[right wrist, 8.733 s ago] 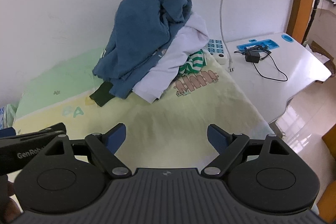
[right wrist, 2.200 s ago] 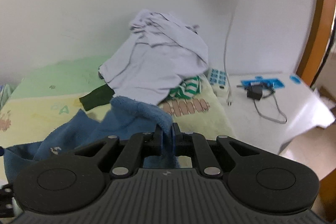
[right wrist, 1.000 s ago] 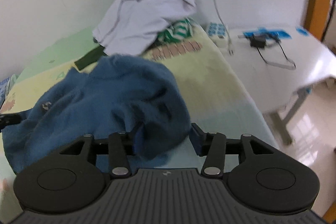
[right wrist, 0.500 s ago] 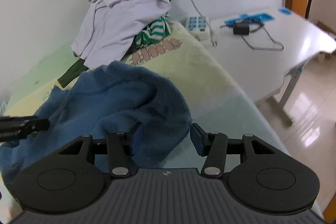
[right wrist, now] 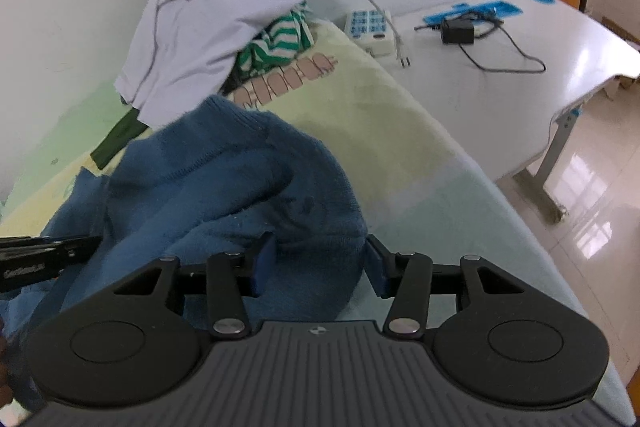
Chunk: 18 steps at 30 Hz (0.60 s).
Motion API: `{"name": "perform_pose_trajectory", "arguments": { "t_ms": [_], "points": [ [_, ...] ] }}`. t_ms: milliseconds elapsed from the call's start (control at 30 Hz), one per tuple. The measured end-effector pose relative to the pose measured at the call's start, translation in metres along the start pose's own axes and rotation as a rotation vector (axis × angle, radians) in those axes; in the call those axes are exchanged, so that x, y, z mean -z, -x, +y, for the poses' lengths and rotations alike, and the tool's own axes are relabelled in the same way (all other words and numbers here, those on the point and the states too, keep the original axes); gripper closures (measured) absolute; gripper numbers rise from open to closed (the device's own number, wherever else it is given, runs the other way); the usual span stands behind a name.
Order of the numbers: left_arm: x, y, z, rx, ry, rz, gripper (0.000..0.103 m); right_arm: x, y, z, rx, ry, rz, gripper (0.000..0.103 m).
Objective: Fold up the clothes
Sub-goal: 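Lower the blue sweater onto the bed sheet with both grippers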
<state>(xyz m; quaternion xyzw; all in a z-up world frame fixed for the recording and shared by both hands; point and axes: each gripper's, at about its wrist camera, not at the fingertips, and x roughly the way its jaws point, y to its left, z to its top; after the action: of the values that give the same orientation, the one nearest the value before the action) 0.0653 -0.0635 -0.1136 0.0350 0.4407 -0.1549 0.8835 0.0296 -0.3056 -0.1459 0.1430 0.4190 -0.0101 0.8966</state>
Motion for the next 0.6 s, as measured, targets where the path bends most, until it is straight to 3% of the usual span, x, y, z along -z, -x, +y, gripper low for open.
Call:
{"name": "perform_pose_trajectory", "arguments": {
  "t_ms": [267,600],
  "points": [
    [0.011,0.031,0.004,-0.056,-0.007,-0.063,0.097,-0.005,0.0,0.001,0.062,0.001,-0.038,0.05],
    [0.031,0.058,0.017,-0.119,-0.027,-0.083,0.095,-0.01,-0.005,0.008,0.003,0.026,-0.061,0.047]
  ]
}}
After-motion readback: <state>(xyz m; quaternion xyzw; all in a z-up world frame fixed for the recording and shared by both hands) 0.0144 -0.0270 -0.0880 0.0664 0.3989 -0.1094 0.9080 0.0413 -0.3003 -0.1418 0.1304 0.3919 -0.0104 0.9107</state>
